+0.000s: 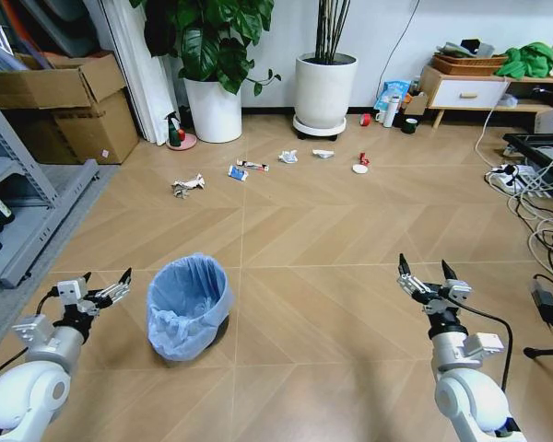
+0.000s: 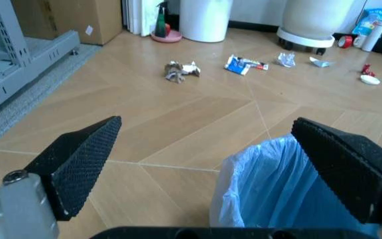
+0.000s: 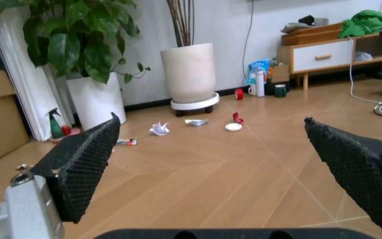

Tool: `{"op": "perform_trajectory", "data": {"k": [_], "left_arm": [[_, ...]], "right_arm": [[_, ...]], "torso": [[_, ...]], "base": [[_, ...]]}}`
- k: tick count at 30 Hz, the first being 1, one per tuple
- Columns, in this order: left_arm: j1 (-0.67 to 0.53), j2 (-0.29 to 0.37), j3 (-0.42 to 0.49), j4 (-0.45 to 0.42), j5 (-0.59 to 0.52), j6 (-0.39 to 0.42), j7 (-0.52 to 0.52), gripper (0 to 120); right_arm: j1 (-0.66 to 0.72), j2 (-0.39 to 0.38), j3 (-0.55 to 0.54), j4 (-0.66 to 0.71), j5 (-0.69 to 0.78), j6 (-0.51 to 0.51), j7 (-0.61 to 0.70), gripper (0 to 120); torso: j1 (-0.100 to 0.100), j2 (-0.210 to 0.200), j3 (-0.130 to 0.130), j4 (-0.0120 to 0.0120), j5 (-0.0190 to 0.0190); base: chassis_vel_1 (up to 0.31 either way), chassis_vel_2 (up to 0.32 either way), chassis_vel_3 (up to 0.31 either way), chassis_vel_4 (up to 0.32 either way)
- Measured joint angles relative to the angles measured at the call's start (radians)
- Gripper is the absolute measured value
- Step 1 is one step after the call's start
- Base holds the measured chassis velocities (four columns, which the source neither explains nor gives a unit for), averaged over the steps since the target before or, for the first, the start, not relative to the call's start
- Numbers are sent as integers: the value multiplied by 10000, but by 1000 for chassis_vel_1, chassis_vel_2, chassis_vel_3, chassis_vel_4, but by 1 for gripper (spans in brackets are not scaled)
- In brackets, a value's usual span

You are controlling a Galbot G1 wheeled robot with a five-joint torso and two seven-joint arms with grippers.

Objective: Pick up the trash bin and place the garbage on the floor into it.

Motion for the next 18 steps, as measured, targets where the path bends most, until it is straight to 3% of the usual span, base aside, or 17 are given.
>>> {"op": "perform_trajectory", "data": {"k": [14, 18], "left_arm": [[-23, 64, 108, 3, -93, 152, 29, 100], [-156, 497, 671, -177, -572, 1387, -79, 100]], "right_arm": [[-6, -11, -40, 31, -7, -39, -14, 100], [-24, -66, -72, 37, -16, -55, -15, 100]], "torso": [[0, 0, 0, 2, 0], [0, 0, 0, 1, 3]], "base": [[0, 0, 0, 0], [0, 0, 0, 0]]}}
